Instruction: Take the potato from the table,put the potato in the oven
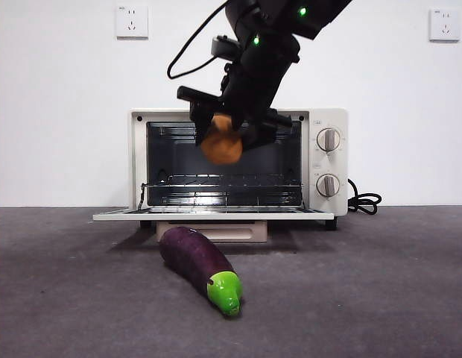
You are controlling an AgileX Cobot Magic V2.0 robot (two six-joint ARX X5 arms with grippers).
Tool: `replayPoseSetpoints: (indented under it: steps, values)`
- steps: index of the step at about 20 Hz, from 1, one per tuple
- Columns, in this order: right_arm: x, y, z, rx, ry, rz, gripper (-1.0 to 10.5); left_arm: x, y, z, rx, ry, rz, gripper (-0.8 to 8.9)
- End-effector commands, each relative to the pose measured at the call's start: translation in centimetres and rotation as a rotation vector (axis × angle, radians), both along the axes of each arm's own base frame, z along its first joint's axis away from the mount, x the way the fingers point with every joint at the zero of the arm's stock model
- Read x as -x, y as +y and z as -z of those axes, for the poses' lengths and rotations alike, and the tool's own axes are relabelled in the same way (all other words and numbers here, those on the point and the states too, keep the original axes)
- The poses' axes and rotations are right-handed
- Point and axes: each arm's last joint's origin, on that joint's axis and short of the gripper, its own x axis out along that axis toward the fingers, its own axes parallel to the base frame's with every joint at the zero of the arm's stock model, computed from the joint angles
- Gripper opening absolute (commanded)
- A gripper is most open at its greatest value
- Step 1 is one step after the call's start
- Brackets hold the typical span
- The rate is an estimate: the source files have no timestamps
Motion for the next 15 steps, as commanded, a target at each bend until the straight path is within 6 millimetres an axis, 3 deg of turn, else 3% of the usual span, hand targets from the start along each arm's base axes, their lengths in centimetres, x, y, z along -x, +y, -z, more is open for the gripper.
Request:
replayPoseSetpoints:
  steps: [1,9,15]
  values:
    - [-0.3,0.4,0.9,-0.008,-0.005,0.006,1.3,-0.1,-0.1,0.1,-0.021,-0.005,0.006,-0.06]
    - [-1.4,0.3,2.7,-0.006,-0.002,0.041,1.4,-0.2,-0.1,0.1,-0.022,-0.005,0.004,-0.06]
    - [-1.9,0.2,2.9,-0.029,-0.026,0.06,1.4,-0.2,-0.1,0.1,-0.022,-0.005,0.004,-0.06]
